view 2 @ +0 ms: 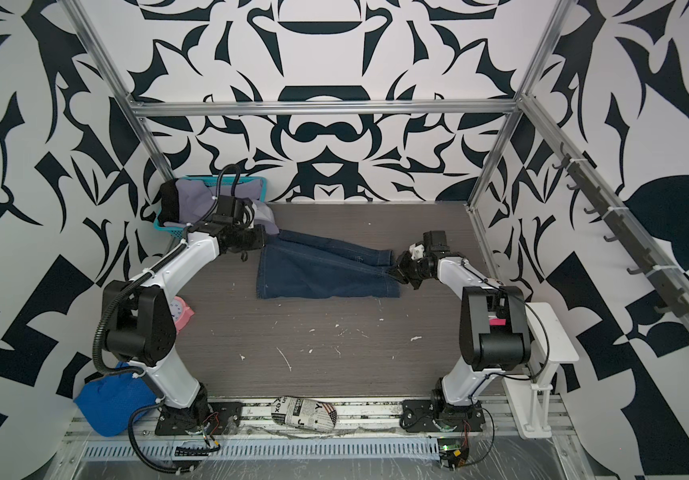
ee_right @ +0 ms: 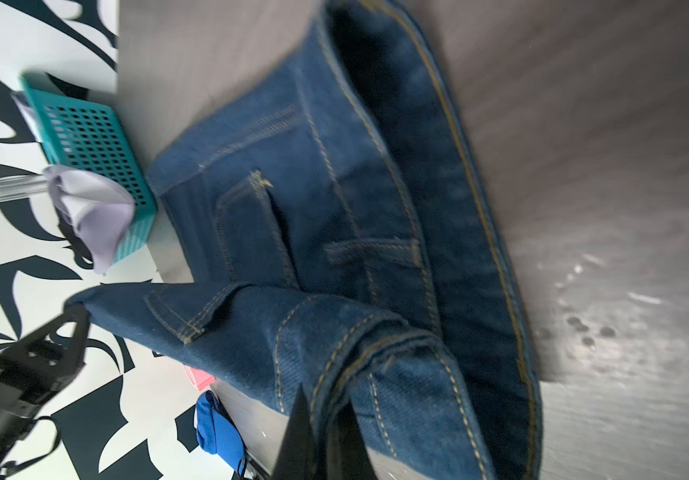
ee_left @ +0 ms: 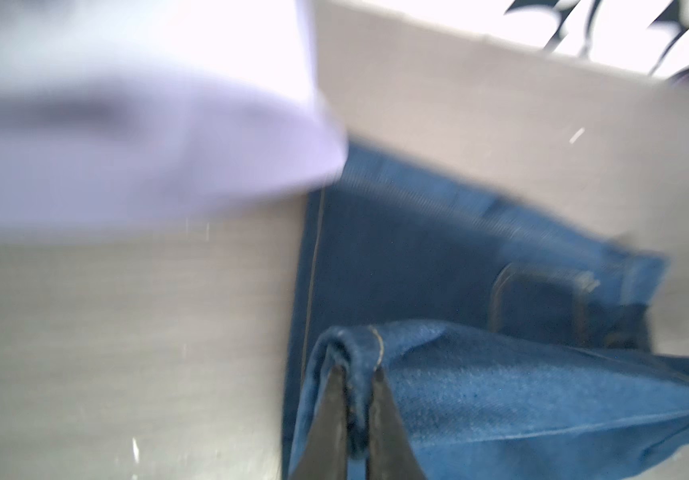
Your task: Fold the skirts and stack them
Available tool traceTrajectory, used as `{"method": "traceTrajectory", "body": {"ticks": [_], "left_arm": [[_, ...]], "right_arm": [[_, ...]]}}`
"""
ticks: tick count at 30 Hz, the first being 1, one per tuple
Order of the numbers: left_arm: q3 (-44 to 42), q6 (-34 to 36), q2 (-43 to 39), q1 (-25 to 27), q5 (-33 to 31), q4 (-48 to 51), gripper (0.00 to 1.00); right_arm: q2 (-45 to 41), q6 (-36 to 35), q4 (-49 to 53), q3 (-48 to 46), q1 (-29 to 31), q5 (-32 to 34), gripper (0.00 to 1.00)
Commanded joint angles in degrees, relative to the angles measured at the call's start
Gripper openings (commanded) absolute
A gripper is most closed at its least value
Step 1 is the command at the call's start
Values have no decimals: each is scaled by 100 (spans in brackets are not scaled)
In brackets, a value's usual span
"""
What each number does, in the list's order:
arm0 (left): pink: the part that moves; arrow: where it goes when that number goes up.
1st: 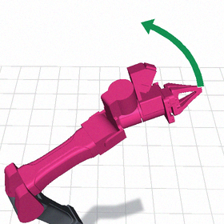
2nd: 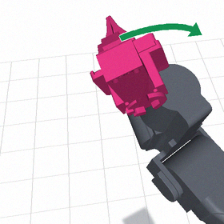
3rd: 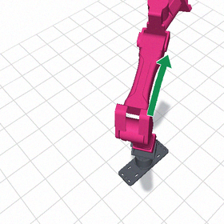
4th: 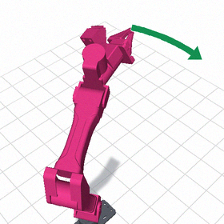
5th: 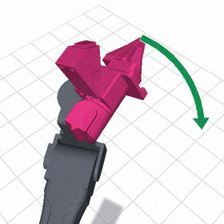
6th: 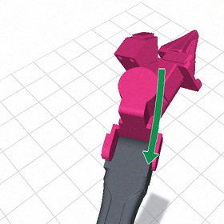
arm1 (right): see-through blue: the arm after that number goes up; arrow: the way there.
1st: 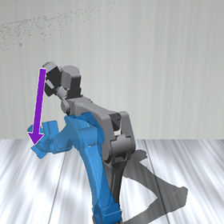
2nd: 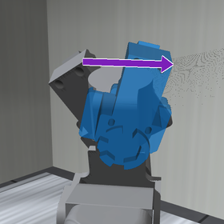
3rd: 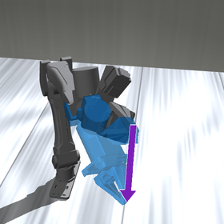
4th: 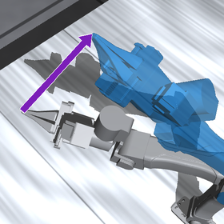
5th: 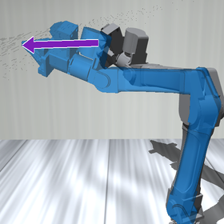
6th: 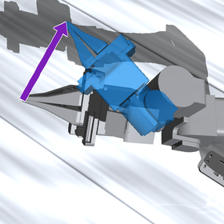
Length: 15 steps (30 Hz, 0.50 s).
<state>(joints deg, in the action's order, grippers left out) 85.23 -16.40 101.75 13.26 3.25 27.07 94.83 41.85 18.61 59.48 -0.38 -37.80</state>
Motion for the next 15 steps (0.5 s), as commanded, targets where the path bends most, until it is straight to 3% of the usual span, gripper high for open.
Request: {"method": "traceTrajectory", "body": {"ticks": [1,15], "left_arm": [[721,256,532,-69,-319,443,0],[2593,886,2222,-78,-539,1253,0]], "right_arm": [[-102,-139,99,375,-129,302,0],[852,-89,-15,1018,-155,328,0]]}}
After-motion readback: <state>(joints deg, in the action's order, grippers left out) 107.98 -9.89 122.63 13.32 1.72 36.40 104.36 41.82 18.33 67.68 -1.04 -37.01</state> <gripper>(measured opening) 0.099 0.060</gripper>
